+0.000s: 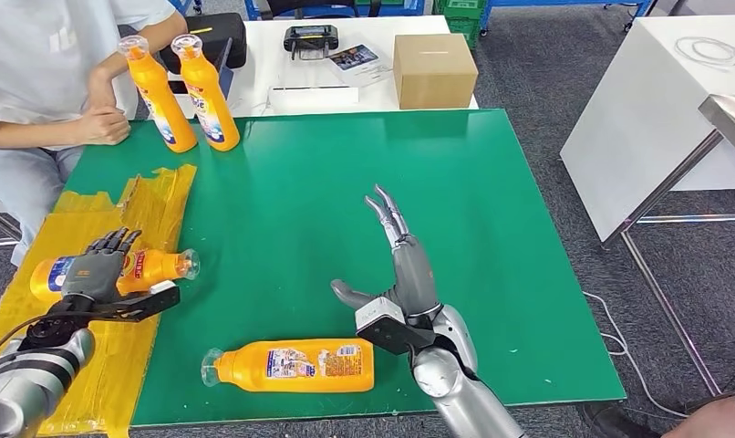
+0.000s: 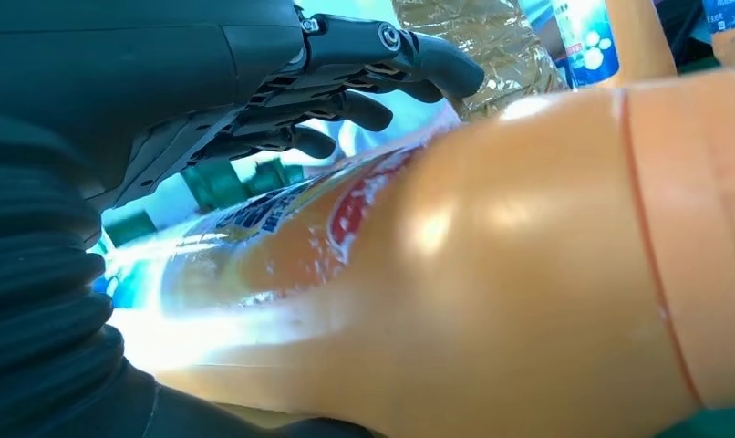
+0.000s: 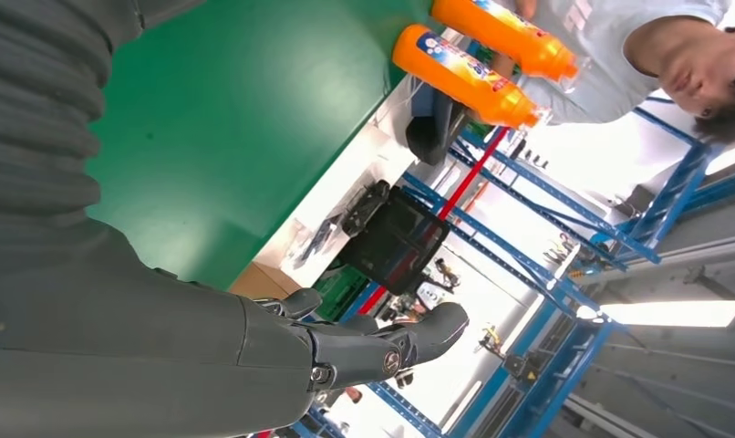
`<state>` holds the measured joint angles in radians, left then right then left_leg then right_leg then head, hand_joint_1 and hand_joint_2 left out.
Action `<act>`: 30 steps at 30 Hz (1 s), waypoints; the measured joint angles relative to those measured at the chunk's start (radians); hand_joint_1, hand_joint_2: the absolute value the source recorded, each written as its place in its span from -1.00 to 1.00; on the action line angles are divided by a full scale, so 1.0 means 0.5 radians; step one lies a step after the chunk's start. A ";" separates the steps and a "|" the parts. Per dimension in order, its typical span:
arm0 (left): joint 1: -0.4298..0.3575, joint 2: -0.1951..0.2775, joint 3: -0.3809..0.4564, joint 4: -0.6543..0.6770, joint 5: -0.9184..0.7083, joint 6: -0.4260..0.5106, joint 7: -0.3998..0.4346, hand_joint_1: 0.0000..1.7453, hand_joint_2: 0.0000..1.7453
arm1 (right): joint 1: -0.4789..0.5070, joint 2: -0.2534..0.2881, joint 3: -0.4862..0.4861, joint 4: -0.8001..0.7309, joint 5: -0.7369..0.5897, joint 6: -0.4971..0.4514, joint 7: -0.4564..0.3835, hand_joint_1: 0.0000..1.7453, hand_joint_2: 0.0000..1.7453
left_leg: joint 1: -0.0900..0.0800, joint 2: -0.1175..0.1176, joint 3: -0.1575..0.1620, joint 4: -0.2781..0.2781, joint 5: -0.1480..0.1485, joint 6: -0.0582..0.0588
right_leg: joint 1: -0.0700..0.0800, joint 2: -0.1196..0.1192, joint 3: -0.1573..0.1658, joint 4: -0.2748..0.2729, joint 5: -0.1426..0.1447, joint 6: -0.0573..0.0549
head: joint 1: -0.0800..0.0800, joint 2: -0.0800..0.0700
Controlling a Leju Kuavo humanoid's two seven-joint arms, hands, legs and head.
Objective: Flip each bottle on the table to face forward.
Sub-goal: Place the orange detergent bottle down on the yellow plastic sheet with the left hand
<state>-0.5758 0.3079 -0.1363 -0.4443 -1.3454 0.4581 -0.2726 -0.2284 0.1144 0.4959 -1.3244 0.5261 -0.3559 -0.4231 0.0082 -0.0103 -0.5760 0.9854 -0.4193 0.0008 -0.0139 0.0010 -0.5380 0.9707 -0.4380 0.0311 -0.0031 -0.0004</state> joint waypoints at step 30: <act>0.561 -0.260 0.600 -1.024 1.578 0.186 -0.852 -1.00 1.00 | -0.079 -0.011 0.257 0.095 0.169 0.330 0.026 -1.00 1.00 | 0.000 0.002 -0.015 0.001 0.000 -0.001 | 0.000 0.001 -0.015 0.000 0.000 0.000 | 0.000 0.000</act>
<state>-0.2953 0.1778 0.1637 -0.9562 -0.5563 0.5512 -0.6987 -0.2677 0.1091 0.6245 -1.2771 0.6105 -0.1907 -0.4102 0.0084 -0.0093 -0.5832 0.9857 -0.4196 0.0005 -0.0138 0.0013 -0.5455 0.9705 -0.4380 0.0312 -0.0029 -0.0004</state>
